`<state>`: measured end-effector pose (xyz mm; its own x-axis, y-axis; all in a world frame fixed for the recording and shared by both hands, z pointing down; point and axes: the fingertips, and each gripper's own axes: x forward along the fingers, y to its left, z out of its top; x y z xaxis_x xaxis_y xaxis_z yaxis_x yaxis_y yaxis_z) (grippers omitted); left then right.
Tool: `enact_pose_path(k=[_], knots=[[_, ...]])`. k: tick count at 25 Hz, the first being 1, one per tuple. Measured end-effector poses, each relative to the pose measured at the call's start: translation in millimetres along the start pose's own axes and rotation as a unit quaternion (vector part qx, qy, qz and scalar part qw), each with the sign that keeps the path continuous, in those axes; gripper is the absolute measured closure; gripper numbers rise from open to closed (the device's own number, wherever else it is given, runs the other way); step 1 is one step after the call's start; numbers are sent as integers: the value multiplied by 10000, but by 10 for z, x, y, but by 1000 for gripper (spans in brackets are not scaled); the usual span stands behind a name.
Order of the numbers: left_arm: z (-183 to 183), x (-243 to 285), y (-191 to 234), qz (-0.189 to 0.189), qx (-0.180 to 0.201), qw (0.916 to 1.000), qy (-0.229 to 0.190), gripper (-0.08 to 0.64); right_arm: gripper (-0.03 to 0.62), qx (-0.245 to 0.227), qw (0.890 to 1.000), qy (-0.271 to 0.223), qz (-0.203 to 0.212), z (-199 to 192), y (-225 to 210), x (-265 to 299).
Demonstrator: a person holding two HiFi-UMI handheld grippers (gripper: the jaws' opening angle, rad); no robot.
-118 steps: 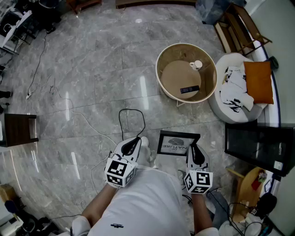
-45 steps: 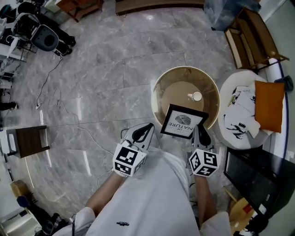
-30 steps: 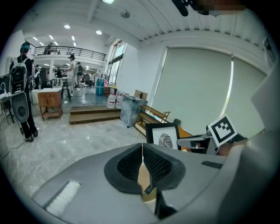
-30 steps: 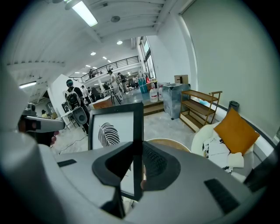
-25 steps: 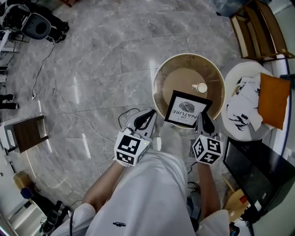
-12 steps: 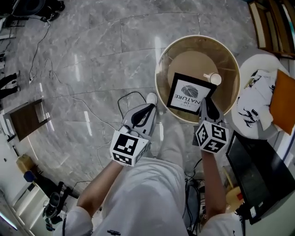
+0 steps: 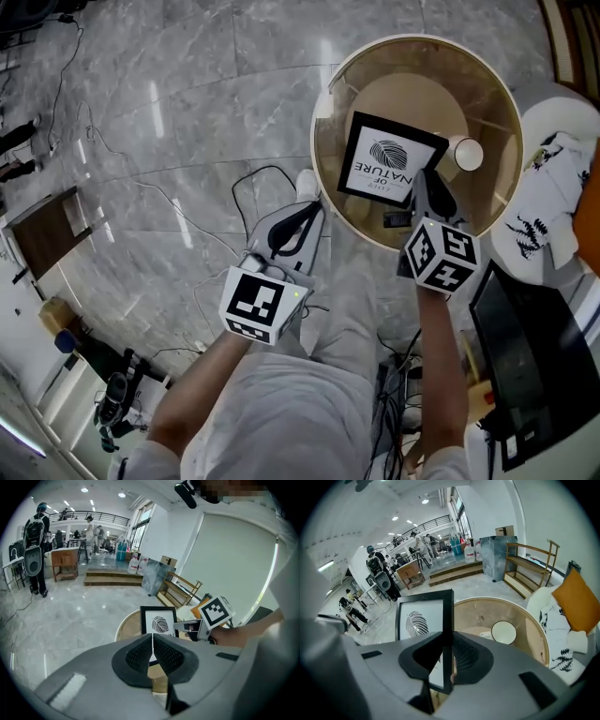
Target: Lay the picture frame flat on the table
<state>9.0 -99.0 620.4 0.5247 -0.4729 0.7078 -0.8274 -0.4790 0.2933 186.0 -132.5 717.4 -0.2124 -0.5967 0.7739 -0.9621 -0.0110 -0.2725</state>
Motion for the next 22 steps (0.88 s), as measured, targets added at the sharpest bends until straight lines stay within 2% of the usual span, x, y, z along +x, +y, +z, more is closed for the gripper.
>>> enact_pose_path(k=[5, 12, 16, 22], knots=[[-358, 452, 86, 43, -168, 9998, 98, 550, 535, 23, 9996, 284, -5, -385, -215, 417], [-656, 780, 207, 122, -230, 9994, 230, 550, 534, 530, 9962, 687, -75, -800, -417, 834], [-769, 854, 251, 156, -258, 9990, 318, 550, 534, 382, 9961, 792, -74, -920, -446, 1008], [-880, 914, 264, 152, -279, 9987, 407, 549, 534, 467, 9956, 793, -161, -1011, -516, 1141]])
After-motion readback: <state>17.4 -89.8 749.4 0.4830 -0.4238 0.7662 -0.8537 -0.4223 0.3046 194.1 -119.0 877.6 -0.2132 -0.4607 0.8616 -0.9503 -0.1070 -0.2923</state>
